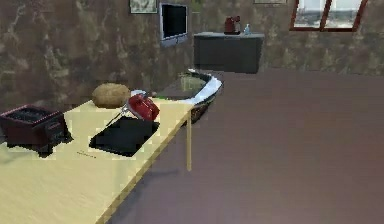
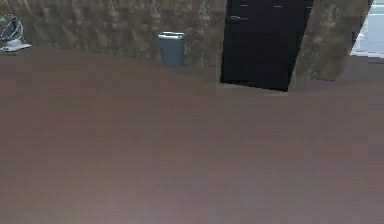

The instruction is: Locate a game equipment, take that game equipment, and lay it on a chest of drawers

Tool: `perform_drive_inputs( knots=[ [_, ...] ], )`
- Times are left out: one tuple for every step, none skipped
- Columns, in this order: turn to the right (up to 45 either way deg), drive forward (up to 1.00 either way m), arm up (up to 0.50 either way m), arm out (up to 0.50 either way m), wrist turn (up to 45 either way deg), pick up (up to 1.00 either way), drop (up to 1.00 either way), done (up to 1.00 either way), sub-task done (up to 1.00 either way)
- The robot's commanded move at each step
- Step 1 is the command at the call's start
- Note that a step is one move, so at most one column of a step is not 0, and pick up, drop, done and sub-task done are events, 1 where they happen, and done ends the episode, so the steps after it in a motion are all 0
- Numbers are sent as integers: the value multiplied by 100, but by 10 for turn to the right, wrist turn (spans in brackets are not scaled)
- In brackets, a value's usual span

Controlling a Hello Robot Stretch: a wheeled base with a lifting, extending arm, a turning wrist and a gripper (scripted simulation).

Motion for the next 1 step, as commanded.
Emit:
perform_drive_inputs(
  knots=[
    [0, 40, 0, 0, 0, 0, 0, 0, 0]
  ],
)
